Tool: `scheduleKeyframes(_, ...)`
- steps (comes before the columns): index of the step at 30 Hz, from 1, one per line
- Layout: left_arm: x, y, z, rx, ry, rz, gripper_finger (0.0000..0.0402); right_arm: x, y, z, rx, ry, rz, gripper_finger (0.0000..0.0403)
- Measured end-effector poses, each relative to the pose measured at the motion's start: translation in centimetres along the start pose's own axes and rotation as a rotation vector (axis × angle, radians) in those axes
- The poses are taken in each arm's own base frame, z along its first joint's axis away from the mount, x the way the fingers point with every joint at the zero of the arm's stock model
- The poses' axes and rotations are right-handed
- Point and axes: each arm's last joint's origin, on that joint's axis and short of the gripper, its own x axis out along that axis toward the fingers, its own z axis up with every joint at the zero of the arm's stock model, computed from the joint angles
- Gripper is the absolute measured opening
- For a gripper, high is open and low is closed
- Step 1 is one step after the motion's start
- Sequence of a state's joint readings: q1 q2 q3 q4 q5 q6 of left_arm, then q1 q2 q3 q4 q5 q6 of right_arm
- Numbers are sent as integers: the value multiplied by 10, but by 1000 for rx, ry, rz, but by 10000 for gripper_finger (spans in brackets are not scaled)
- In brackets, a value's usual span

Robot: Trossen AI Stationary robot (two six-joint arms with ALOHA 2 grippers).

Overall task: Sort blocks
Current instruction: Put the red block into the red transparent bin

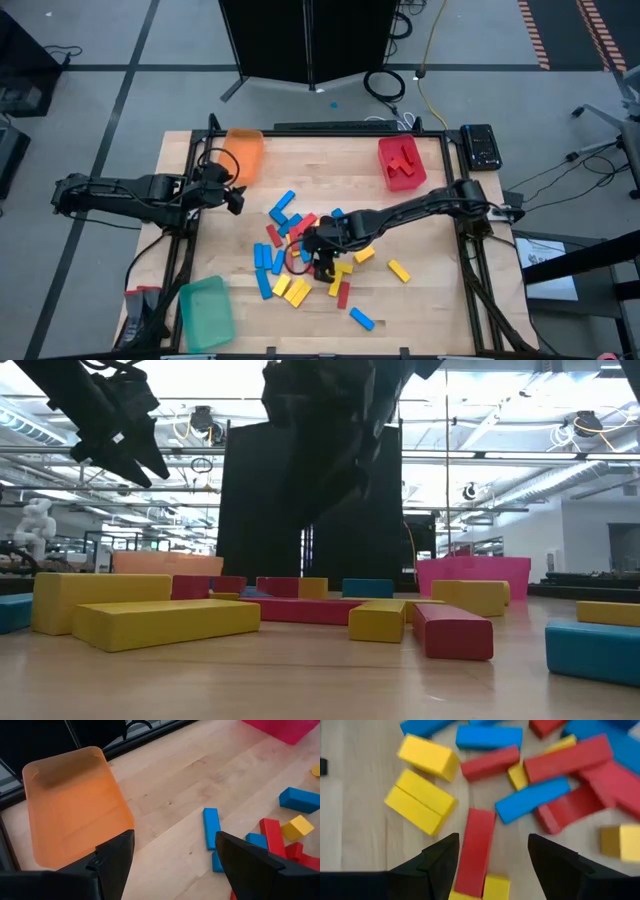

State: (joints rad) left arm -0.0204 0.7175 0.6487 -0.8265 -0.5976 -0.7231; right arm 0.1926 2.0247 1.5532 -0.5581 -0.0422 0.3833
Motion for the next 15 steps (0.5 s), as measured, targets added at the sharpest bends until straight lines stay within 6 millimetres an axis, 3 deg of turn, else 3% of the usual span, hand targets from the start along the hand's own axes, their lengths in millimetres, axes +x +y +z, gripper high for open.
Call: scheduleKeyframes(15, 0, 2, -2, 21, 22, 13, 285, 38, 12, -19, 36, 68, -60, 235)
